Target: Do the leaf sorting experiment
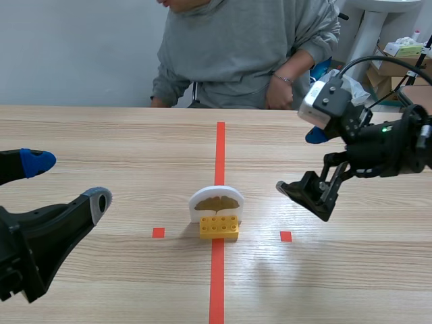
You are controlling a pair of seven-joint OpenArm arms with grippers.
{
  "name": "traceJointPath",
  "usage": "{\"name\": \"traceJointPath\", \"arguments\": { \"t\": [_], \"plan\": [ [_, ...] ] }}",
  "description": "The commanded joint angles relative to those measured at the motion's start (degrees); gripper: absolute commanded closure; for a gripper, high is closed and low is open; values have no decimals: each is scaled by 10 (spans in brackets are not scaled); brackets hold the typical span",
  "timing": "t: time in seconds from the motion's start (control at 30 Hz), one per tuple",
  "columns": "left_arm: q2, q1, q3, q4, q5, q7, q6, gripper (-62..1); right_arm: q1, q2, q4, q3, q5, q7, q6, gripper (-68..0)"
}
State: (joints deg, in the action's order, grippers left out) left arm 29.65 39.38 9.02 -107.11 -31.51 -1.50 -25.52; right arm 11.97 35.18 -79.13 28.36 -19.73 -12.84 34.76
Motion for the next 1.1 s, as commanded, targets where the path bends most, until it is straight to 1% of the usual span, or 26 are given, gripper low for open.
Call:
{"name": "traceJointPath", "arguments": {
  "t": [0.0,0.23,0.37,0.53,0.7,0.83,0.93,0.97,1.07],
  "plan": [
    [-4,5,0,-7,-4,-6,0,-623,25,-12,9,9,2,12,-2,-679],
    [-4,5,0,-7,-4,-5,0,-623,83,-72,84,89,33,27,-2,-679],
    [-4,5,0,-7,-4,-5,0,-623,97,-100,113,117,42,31,-2,-679],
    [-4,5,0,-7,-4,-6,0,-623,100,-132,144,130,63,49,-7,-679],
    [-4,5,0,-7,-4,-6,0,-623,101,-163,174,135,73,61,-9,-679],
    [-5,5,0,-7,-4,-6,0,-623,101,-172,179,137,77,62,-10,-679],
    [-5,5,0,-7,-4,-6,0,-623,101,-173,180,137,78,62,-23,-679],
    [-4,5,0,-7,-4,-6,0,-623,101,-172,181,137,78,62,-24,-674],
    [-4,5,0,-7,-4,-6,0,-623,101,-172,184,137,78,62,-24,-565]
  ]
}}
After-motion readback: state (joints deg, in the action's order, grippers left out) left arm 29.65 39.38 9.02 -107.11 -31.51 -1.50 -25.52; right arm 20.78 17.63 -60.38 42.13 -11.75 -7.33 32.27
